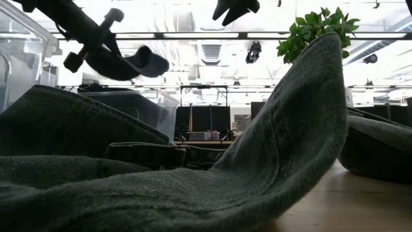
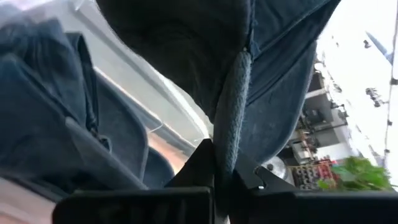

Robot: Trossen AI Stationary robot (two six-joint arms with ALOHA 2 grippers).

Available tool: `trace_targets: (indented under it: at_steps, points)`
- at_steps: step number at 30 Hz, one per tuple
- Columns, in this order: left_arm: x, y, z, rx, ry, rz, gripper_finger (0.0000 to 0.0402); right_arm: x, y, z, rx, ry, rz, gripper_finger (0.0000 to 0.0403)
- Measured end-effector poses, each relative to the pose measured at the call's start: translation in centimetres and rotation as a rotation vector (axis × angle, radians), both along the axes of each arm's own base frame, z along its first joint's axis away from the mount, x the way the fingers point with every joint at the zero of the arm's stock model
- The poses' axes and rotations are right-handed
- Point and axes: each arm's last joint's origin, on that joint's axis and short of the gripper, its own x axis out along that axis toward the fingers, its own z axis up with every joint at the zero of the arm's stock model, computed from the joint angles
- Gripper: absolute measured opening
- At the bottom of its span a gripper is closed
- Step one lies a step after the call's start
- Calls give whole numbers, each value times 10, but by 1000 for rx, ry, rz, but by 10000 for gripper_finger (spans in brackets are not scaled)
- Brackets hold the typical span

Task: Pick & Place hat
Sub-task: Put the blue cap into the top transparent bin, then put the left green cap into the bottom transparent bin

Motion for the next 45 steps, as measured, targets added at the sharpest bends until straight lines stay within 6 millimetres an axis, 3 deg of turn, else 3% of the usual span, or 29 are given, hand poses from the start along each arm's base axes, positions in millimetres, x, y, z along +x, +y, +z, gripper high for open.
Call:
trace_targets:
  at_steps: [13,24,31,35,45]
  points:
    - [18,3,-15,-106,-68,54,30,-1,0,-1,-6,21,14,246]
    - [19,3,-16,-105,-44,30,119,-1,0,-1,-11,23,19,241]
    - [18,2,-15,-142,-127,52,162,-1,0,-1,-19,29,29,244]
    - [20,2,-8,-162,-260,58,165,-1,0,-1,-22,29,31,239]
    - [15,-3,24,-146,-265,-136,165,0,0,-1,-27,32,36,244]
